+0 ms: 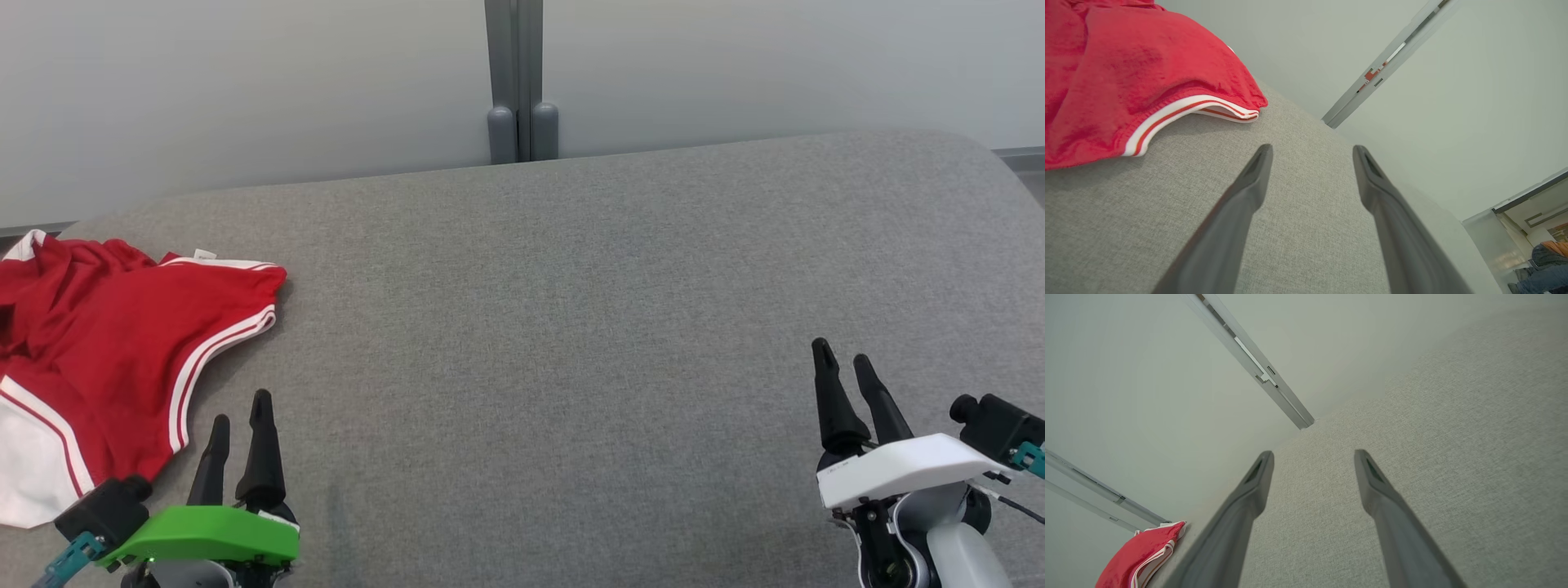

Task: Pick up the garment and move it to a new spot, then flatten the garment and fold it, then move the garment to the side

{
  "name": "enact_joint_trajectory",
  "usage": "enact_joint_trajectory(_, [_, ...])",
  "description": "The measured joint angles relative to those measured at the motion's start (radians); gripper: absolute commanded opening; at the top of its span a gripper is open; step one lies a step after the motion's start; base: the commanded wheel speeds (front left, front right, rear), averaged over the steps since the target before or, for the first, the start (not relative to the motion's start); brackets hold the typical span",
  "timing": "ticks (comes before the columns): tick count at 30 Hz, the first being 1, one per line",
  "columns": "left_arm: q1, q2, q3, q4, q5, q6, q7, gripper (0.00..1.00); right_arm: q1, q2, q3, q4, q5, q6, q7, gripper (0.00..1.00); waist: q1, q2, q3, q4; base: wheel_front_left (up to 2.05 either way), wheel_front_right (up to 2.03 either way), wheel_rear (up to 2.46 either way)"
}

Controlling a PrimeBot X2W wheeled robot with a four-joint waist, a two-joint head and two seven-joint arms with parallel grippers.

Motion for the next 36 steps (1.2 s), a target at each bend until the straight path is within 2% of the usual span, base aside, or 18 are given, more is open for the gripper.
enact_joint_trajectory(11, [0.014, 0.004, -0.011, -0.026, 0.147, 0.0, -0.033, 1.0, 0.011, 0.0, 0.007, -0.006, -0.145, 0.0, -0.035, 1.0, 0.0, 0.0, -0.003, -0.002, 0.0, 0.0, 0.0])
enact_joint_trajectory(36, [0.034, 0.017, -0.025, -0.028, 0.41, 0.0, -0.097, 1.0, 0.018, 0.008, 0.015, -0.008, -0.412, 0.0, -0.099, 1.0, 0.0, 0.0, -0.007, -0.01, 0.0, 0.0, 0.0])
